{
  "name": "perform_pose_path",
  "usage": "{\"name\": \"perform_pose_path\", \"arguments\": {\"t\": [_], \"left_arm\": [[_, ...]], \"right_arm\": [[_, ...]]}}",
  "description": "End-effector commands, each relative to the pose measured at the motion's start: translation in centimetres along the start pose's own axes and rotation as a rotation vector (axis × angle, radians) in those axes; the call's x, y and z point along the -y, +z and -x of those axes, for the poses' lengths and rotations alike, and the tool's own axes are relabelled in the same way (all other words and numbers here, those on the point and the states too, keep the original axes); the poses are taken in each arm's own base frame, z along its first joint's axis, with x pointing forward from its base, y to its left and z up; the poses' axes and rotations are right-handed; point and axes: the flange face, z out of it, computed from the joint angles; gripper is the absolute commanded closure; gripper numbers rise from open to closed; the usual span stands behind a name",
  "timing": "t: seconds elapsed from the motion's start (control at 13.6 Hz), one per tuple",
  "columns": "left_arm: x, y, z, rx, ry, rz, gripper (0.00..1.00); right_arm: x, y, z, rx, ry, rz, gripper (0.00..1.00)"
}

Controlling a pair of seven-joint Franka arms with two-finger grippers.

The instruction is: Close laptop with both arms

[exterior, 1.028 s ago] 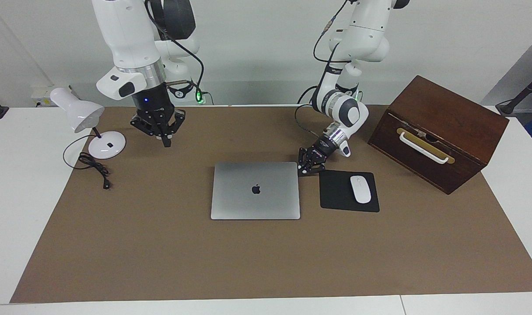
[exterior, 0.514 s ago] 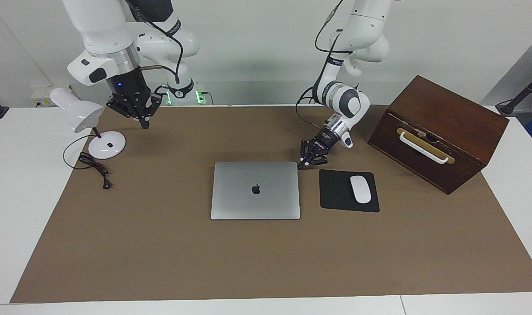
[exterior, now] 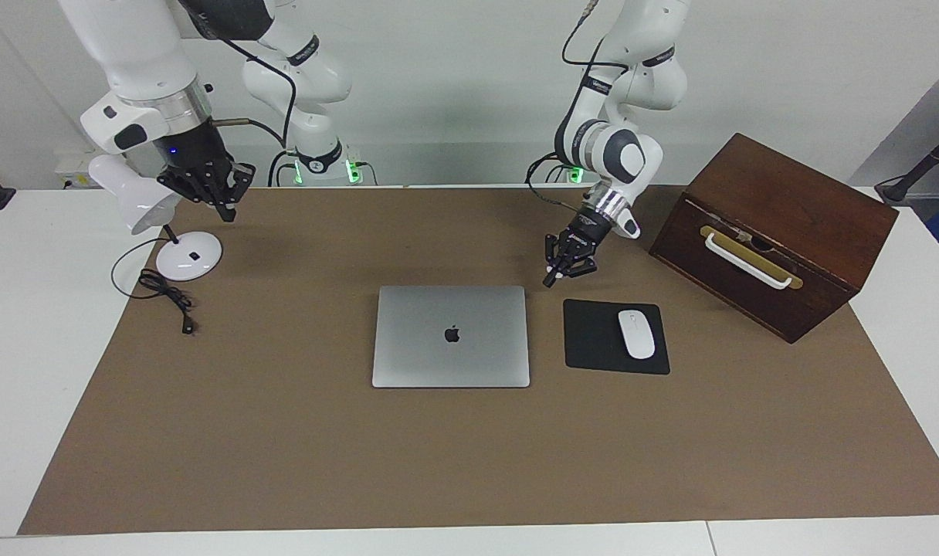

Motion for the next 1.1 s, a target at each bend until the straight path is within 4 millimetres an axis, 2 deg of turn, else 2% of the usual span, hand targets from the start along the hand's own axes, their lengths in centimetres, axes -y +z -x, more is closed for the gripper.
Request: {"name": "perform_pose_path", "arguments": {"t": [0.0,0.22,0.37,0.44,0.59,0.73,0.81,1.03], "left_arm": [[-2.1,-1.5,2.8,-0.007,0.046,0.063,1.00],[-7.2,-0.8,5.7,0.023,0.130,0.113,1.00],[-11.1,0.1,8.0,0.009,0.265,0.131,1.00],[-13.6,0.2,8.7,-0.004,0.336,0.148,1.00],[-17.4,0.1,10.1,-0.034,0.489,0.158,1.00],[-22.2,-1.8,10.0,-0.084,0.615,0.185,1.00],[-24.0,-2.1,9.9,-0.126,0.687,0.184,1.00],[-27.1,-3.0,9.6,-0.266,0.972,0.109,1.00]], "right_arm": [[-0.3,-0.8,0.5,-0.010,-0.011,-0.010,0.00],[-0.3,-0.9,0.5,-0.016,-0.009,-0.009,0.00],[-0.3,-0.9,0.5,-0.016,-0.012,-0.009,0.00],[-0.3,-0.9,0.5,-0.014,-0.013,-0.009,0.00],[-0.4,-0.8,0.5,-0.013,-0.011,-0.009,0.00],[-0.7,-0.8,0.5,-0.013,-0.006,-0.010,0.00],[-0.4,-0.8,0.5,-0.013,-0.011,-0.010,0.00],[-0.6,-0.8,0.5,-0.016,-0.011,-0.010,0.00]]}}
